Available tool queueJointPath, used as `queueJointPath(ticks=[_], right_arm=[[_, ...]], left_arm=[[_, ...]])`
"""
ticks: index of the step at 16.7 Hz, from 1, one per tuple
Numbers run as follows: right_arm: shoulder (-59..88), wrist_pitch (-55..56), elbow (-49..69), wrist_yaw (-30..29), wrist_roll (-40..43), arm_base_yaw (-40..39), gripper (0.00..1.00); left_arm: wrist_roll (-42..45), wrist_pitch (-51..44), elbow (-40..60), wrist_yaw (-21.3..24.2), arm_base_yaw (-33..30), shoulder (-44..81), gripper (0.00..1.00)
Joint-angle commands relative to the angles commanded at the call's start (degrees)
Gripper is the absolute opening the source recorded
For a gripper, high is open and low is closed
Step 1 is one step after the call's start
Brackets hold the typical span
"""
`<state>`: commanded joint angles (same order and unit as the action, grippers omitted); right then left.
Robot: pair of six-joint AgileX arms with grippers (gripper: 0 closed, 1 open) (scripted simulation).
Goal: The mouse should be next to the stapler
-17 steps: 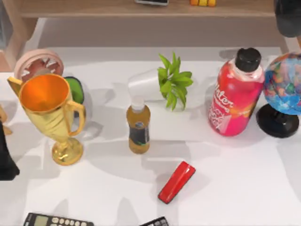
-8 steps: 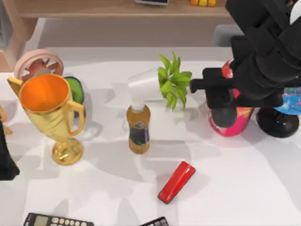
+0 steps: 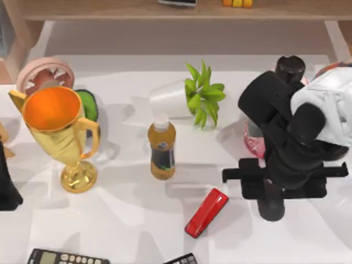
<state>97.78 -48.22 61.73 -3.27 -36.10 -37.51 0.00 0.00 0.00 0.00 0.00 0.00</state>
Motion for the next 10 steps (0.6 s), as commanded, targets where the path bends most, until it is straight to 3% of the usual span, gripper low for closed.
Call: queueJointPath(ticks=[10], right_arm=[[0.4,0.4,-0.8,-0.1,-0.5,0.2,0.0]], left_arm=[[0.0,0.0,0.0,0.0,0.0,0.0,1.0]])
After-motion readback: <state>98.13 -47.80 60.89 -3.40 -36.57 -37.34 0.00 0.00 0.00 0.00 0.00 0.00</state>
